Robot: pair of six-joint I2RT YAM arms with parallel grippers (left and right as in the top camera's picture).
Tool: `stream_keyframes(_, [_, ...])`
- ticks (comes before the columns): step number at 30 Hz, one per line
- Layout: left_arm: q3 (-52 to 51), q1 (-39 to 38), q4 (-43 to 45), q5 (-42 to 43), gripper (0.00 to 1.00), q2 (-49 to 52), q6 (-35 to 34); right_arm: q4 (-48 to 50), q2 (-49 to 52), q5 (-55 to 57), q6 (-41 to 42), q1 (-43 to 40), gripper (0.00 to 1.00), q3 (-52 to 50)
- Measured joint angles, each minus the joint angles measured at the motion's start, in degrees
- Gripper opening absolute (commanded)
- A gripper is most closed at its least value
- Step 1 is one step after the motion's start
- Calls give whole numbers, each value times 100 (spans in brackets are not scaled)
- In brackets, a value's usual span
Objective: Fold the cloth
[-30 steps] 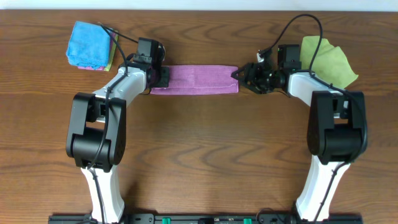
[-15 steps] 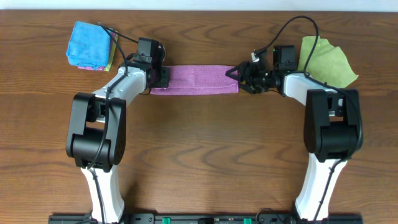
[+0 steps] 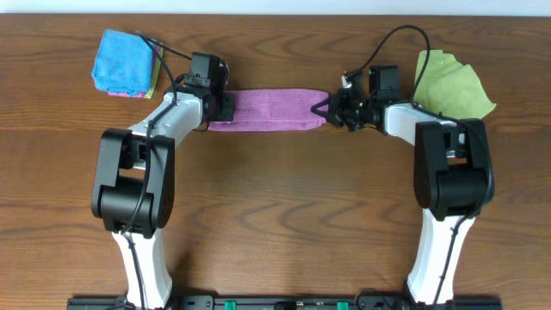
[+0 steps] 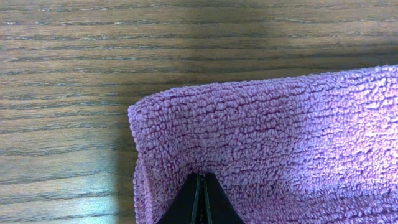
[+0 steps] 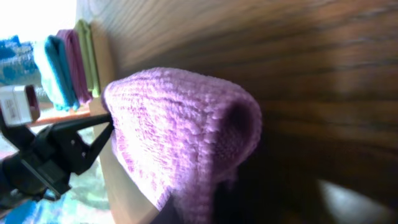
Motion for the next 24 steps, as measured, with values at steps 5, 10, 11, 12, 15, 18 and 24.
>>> stream_keyframes(5, [17, 0, -90, 0, 6, 0, -4, 297, 22, 2, 109, 0, 2, 11])
stream_keyframes(10, [52, -9, -221, 0, 6, 0, -232, 190, -24, 26, 111, 66, 2, 83])
stream_keyframes(11, [55, -13, -229, 2, 6, 0, -271, 74, -81, 57, 103, 81, 2, 90])
stream_keyframes(12, [55, -28, -245, 0, 6, 0, -317, -129, -168, 118, 74, 101, 1, 94])
stream_keyframes(15, [59, -90, -280, -7, 6, -2, -435, -728, -402, 328, -87, 122, 1, 118])
stream_keyframes(18, [66, -330, -315, -31, 6, -2, -549, -1556, -713, 704, -415, 125, 1, 151])
stream_keyframes(24, [74, -807, -350, -37, 6, -2, -629, -2258, -903, 1329, -756, 122, 1, 162])
